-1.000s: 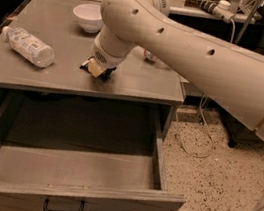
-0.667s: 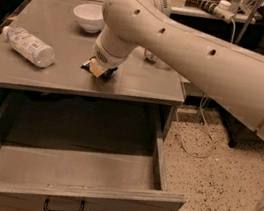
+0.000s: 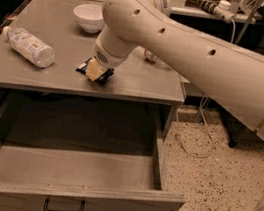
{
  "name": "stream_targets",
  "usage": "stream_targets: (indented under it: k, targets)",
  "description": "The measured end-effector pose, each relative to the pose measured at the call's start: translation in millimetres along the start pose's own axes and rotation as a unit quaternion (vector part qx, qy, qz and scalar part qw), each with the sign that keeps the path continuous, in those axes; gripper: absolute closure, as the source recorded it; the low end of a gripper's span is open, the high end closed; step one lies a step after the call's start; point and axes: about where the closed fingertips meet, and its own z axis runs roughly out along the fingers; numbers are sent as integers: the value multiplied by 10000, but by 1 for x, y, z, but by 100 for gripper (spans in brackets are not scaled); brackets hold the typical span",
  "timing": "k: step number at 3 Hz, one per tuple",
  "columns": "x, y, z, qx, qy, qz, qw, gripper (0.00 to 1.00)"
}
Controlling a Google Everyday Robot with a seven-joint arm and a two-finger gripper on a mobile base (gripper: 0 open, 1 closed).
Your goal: Pick rxbar blueberry from top drawer and place on counter
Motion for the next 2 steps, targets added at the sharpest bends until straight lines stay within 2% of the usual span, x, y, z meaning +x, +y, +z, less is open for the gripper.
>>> stream_targets:
  k: [1,2]
  targets:
    - [0,0,0,0,0,0,10000,12]
    - [0,0,0,0,0,0,10000,0]
